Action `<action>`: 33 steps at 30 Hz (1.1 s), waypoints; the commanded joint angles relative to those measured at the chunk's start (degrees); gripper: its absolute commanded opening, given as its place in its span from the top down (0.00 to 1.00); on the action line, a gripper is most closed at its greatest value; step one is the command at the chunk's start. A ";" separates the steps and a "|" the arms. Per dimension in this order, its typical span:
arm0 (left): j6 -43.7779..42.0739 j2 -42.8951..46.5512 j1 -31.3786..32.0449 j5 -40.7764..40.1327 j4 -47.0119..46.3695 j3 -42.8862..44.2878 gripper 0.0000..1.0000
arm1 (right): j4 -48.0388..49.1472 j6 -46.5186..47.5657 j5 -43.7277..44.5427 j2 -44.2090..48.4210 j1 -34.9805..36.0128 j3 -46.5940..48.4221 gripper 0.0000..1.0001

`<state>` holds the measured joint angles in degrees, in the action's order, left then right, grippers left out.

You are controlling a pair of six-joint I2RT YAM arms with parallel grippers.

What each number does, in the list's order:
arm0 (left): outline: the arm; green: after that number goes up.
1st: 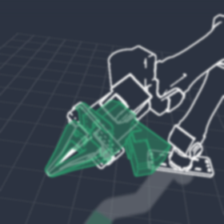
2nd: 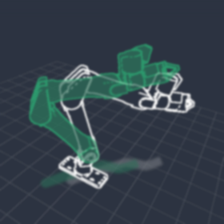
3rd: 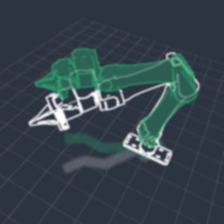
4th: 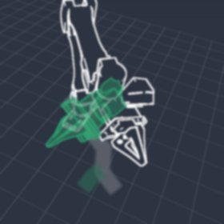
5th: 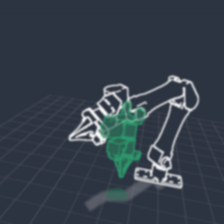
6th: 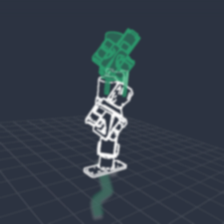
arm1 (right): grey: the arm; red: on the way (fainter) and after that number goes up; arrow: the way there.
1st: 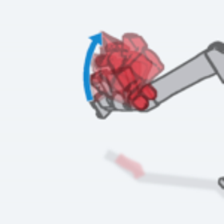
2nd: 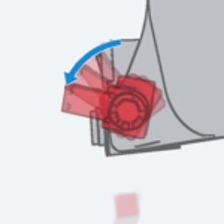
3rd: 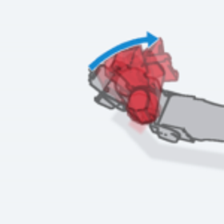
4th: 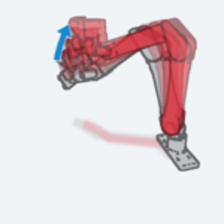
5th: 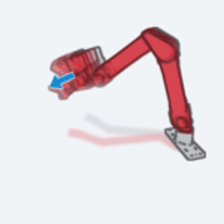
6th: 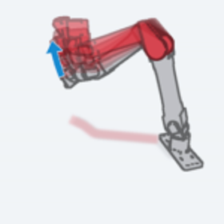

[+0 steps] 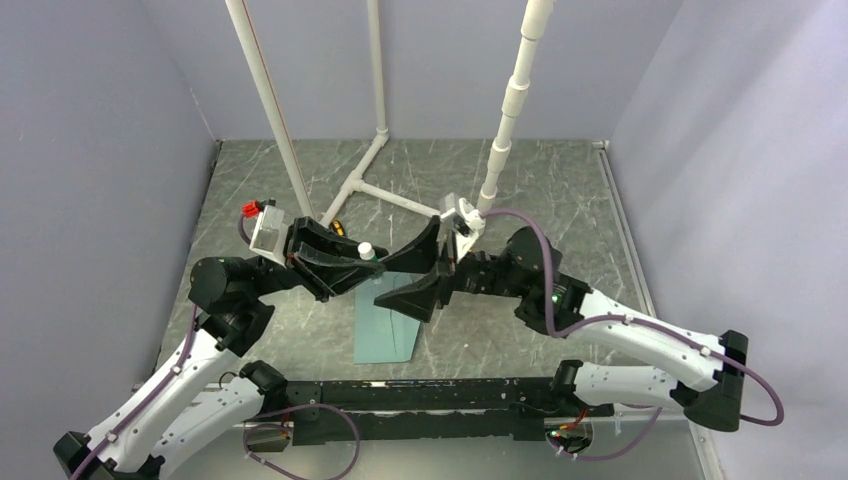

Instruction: Place the letter into the envelope and seal it

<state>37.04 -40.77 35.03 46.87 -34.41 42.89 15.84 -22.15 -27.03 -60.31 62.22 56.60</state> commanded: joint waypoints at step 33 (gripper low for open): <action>15.50 1.77 -0.32 -17.08 0.83 -2.80 0.98 | 0.20 -0.56 20.16 -0.67 2.52 3.61 0.95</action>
<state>54.28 -40.16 34.46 23.55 -27.42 40.18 13.08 -16.10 -4.99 -62.02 64.69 57.52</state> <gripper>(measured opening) 0.275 0.145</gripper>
